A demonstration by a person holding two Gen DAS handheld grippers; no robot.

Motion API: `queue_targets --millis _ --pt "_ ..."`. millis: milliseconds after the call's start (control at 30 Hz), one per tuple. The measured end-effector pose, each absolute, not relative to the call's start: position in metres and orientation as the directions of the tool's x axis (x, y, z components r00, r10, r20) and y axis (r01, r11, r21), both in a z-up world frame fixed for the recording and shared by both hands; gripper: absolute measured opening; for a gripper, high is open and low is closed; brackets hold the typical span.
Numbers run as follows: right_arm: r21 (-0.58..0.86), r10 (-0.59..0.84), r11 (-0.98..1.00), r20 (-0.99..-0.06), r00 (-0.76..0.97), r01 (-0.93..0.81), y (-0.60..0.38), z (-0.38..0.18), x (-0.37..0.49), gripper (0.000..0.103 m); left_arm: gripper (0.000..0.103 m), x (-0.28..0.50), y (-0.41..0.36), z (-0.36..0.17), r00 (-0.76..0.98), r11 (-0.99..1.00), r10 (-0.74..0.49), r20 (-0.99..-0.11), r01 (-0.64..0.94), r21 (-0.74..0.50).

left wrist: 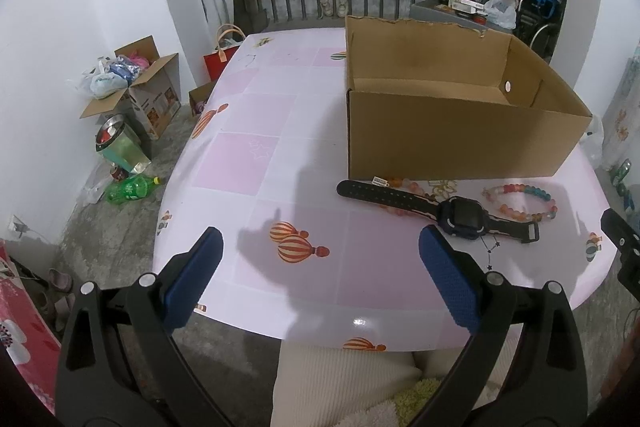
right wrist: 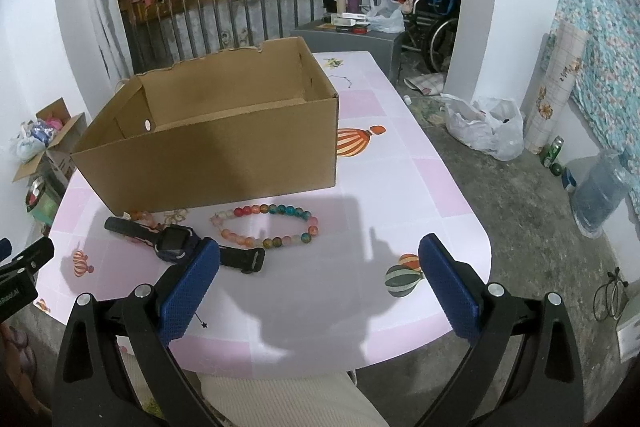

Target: Organize jewelry

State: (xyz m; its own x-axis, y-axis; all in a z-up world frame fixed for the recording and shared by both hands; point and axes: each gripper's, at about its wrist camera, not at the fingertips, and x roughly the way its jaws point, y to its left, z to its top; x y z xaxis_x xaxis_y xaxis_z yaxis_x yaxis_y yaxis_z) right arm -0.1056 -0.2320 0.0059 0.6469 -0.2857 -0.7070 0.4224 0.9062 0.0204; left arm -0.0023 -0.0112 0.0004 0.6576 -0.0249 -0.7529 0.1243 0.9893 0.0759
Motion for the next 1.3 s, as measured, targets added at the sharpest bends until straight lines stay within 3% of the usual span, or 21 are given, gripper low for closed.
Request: queue_targets --millis 1300 --pt "0.018 -0.279 0.907 -0.722 0.633 0.421 -0.2331 0.0032 -0.1009 0.097 0.095 0.0024 -0.0103 -0.0028 0.639 0.989 -0.016 -0.769 0.124 0.082"
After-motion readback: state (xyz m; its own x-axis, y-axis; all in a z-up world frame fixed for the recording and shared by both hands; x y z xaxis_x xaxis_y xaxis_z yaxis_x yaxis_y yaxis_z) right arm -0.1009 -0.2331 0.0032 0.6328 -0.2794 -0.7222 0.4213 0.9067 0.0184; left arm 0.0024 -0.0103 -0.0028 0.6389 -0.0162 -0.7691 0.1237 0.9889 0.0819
